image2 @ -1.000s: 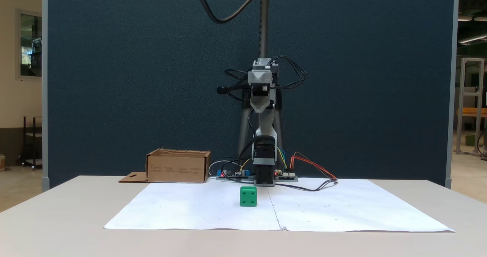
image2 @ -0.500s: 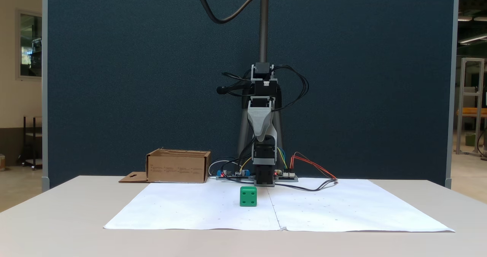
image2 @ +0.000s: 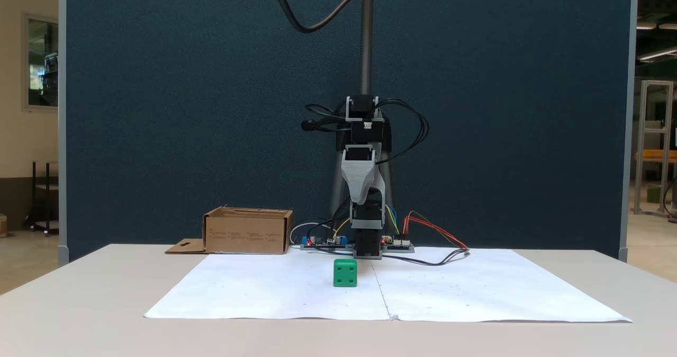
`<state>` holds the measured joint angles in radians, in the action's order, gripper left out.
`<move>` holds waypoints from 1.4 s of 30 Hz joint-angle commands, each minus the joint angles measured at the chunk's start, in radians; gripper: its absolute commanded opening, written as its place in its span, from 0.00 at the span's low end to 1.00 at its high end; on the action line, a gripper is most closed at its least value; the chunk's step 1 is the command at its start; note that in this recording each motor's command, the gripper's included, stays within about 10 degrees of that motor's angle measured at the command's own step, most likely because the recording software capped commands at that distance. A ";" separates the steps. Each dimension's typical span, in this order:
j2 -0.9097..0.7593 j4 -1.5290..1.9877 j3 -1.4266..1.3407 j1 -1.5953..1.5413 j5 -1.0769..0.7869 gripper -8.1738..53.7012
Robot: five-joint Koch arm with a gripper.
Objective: Grasp a green dice and put it in the bin.
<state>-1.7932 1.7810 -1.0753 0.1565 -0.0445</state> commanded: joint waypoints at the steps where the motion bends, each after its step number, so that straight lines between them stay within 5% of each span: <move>1: -0.009 0.120 0.048 0.008 -0.061 0.89; 42: 0.250 -0.196 0.067 0.123 -0.242 0.87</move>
<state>-1.5340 1.5984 -1.0738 0.2761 -0.2163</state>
